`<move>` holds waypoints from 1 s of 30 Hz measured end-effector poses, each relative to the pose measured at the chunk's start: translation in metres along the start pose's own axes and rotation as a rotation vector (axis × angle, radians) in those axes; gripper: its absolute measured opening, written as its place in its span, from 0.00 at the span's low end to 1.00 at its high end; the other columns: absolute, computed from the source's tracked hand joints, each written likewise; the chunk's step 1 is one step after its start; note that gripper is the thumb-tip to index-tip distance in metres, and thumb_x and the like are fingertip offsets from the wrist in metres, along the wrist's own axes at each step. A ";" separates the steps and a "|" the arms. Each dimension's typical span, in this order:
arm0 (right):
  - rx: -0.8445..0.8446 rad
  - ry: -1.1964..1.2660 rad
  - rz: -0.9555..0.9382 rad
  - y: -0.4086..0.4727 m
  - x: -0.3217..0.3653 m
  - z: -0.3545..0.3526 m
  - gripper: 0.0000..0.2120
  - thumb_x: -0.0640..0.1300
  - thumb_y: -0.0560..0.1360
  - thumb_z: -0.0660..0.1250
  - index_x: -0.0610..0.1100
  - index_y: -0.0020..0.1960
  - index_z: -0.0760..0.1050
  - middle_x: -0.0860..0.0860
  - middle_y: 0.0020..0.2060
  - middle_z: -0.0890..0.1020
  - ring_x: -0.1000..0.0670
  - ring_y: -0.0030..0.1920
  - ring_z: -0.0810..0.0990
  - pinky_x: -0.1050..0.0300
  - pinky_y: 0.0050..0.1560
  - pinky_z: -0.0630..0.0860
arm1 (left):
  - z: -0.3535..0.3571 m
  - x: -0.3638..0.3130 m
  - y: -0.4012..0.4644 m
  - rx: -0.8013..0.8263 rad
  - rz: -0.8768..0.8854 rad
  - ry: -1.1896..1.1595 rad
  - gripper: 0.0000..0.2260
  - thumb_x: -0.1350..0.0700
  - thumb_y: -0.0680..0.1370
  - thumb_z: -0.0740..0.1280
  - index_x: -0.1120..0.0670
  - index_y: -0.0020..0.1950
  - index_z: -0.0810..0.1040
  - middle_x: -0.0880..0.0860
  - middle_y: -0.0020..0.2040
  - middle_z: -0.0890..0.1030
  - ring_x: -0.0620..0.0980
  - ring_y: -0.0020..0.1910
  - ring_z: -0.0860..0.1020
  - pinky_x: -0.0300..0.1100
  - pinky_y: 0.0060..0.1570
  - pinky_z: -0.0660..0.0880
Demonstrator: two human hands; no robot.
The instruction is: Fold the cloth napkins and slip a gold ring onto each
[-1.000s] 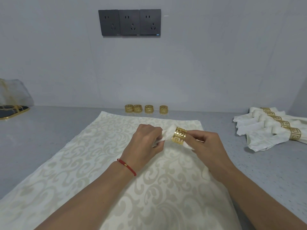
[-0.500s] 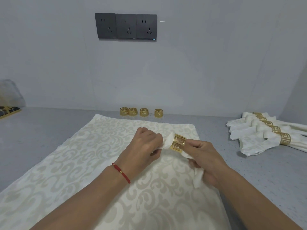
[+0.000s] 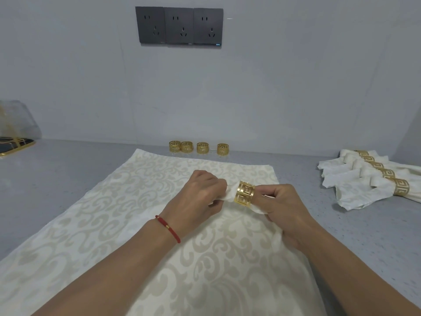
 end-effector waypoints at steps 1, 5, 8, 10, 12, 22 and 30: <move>0.000 0.008 -0.014 0.001 0.000 0.001 0.08 0.49 0.72 0.78 0.44 0.42 0.88 0.57 0.30 0.76 0.59 0.29 0.72 0.66 0.34 0.69 | 0.000 0.004 -0.001 -0.005 -0.036 -0.015 0.07 0.67 0.69 0.69 0.57 0.39 0.74 0.48 0.34 0.73 0.49 0.37 0.71 0.41 0.49 0.70; -0.041 -0.010 -0.072 0.002 0.003 -0.001 0.10 0.50 0.71 0.79 0.43 0.42 0.87 0.53 0.40 0.84 0.51 0.41 0.81 0.50 0.46 0.75 | 0.004 0.020 -0.005 0.125 -0.246 -0.311 0.25 0.54 0.71 0.75 0.46 0.67 0.74 0.38 0.59 0.77 0.40 0.51 0.75 0.34 0.57 0.71; -0.027 -0.110 -0.139 -0.001 0.015 0.002 0.03 0.45 0.72 0.78 0.49 0.40 0.88 0.53 0.42 0.87 0.53 0.46 0.85 0.52 0.52 0.78 | 0.011 0.009 -0.002 0.267 -0.254 -0.337 0.34 0.40 0.74 0.71 0.41 0.77 0.62 0.32 0.65 0.70 0.35 0.60 0.68 0.35 0.66 0.63; 0.012 -0.143 -0.163 -0.004 0.019 0.009 0.03 0.44 0.72 0.79 0.49 0.39 0.88 0.56 0.39 0.86 0.59 0.43 0.83 0.59 0.49 0.74 | 0.015 0.003 0.001 0.279 -0.241 -0.377 0.22 0.39 0.77 0.67 0.41 0.70 0.72 0.37 0.60 0.76 0.38 0.62 0.69 0.46 0.66 0.66; 0.012 -0.170 -0.173 -0.004 0.020 0.011 0.03 0.45 0.71 0.79 0.49 0.39 0.88 0.57 0.37 0.84 0.61 0.40 0.81 0.61 0.47 0.72 | 0.017 0.005 0.001 0.275 -0.268 -0.452 0.13 0.41 0.78 0.68 0.42 0.61 0.78 0.38 0.55 0.79 0.40 0.60 0.72 0.48 0.63 0.69; -0.042 -0.215 -0.214 -0.005 0.026 -0.013 0.03 0.50 0.74 0.76 0.54 0.43 0.88 0.56 0.41 0.86 0.57 0.42 0.83 0.57 0.47 0.74 | 0.015 0.032 -0.011 0.225 -0.466 -0.652 0.15 0.52 0.74 0.75 0.46 0.58 0.76 0.40 0.55 0.79 0.39 0.58 0.75 0.37 0.58 0.71; -0.005 -0.833 -0.420 -0.018 0.042 0.009 0.17 0.59 0.82 0.60 0.56 0.68 0.77 0.62 0.52 0.82 0.58 0.54 0.80 0.54 0.58 0.74 | 0.001 0.018 -0.001 0.131 -0.397 -0.589 0.20 0.52 0.67 0.81 0.42 0.53 0.76 0.38 0.51 0.78 0.42 0.53 0.77 0.41 0.55 0.73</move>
Point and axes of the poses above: each hand's wrist, its own y-axis towards the middle knuckle, its own z-axis out of the palm, x = y × z, the point moved 10 cm from there along y, towards the middle knuckle
